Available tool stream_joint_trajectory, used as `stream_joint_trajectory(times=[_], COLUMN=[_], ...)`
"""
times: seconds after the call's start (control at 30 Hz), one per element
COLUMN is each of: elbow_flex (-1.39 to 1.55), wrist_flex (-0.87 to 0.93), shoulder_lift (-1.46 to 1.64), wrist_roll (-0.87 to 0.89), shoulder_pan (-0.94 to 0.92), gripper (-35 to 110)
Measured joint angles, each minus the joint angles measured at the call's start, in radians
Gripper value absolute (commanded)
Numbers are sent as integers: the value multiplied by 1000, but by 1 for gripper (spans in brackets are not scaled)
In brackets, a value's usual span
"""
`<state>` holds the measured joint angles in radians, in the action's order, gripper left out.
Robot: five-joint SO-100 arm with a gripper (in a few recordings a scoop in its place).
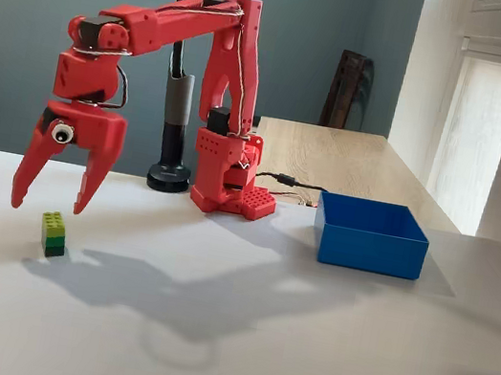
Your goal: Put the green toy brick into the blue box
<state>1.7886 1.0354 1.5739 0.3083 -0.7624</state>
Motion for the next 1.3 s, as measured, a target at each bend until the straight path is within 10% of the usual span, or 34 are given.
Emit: stream_joint_trajectory(times=[1.3], elbow_flex=[-71], wrist_flex=[-101], shoulder_lift=[-166], wrist_roll=[-35], shoulder_pan=[48], gripper=[0])
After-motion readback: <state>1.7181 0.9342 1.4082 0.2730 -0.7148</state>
